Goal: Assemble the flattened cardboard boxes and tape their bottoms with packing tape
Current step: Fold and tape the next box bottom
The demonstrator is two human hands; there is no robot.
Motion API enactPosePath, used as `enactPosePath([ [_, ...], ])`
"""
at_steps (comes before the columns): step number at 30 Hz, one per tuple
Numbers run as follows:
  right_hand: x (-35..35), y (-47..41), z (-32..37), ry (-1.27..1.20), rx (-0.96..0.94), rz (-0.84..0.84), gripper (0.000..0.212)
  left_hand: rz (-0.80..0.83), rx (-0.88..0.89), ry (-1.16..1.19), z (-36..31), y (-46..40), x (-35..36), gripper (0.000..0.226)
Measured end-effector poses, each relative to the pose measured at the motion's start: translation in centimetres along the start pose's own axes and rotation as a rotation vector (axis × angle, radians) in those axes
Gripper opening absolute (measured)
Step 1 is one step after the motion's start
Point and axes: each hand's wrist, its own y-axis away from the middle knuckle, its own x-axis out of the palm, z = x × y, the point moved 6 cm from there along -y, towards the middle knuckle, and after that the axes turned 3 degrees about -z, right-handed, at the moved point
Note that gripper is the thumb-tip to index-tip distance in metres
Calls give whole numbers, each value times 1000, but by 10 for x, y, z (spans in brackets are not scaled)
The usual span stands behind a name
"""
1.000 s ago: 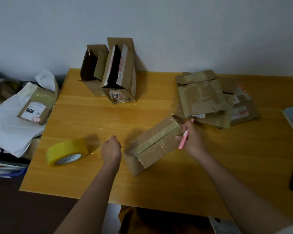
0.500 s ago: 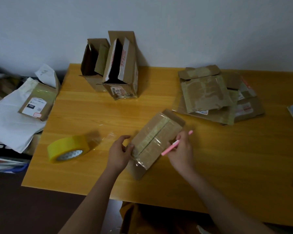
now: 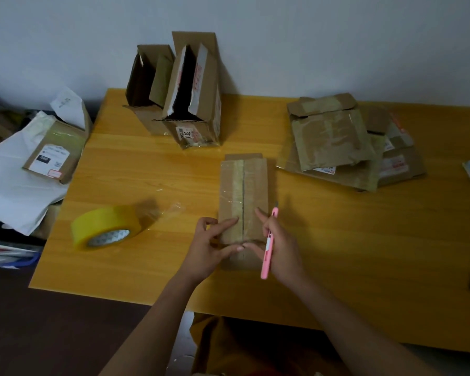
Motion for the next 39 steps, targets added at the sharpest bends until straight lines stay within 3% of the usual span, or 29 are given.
enactPosePath([
  [10,7,-5,-7,190,-20,2,84,-60,26,-141,0,-6,1,64],
  [20,12,-8,0,365,-248,49,88,-118,67,-219,1,-7,1,59],
  [30,2,-2,-5,289,-191,71,85,-54,123,-128,10,-5,5,71],
  [36,7,-1,-1,348,-189,-33,88,-151,213,-456,7,-8,17,67],
  [39,8,-1,4,400,-254,-93,84,-199,238,-440,9,-6,19,59],
])
